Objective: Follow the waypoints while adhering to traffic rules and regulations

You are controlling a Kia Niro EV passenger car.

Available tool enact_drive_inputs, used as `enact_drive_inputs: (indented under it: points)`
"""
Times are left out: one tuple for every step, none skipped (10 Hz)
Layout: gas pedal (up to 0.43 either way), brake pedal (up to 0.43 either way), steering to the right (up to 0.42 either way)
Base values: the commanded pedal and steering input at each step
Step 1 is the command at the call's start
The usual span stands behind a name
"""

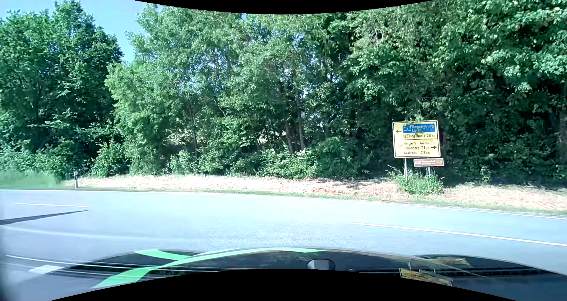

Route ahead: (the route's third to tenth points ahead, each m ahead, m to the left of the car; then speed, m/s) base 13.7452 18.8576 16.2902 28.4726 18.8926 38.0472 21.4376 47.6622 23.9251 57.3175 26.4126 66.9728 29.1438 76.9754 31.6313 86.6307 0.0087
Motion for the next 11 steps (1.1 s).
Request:
enact_drive_inputs:
  points:
    - [0.0,0.189,-0.137]
    - [0.0,0.195,-0.137]
    - [0.0,0.189,-0.137]
    - [0.0,0.189,-0.137]
    - [0.0,0.195,-0.137]
    - [0.0,0.189,-0.137]
    - [0.0,0.195,-0.137]
    - [0.0,0.189,-0.137]
    - [0.0,0.189,-0.137]
    - [0.0,0.189,-0.137]
    - [0.0,0.189,-0.137]
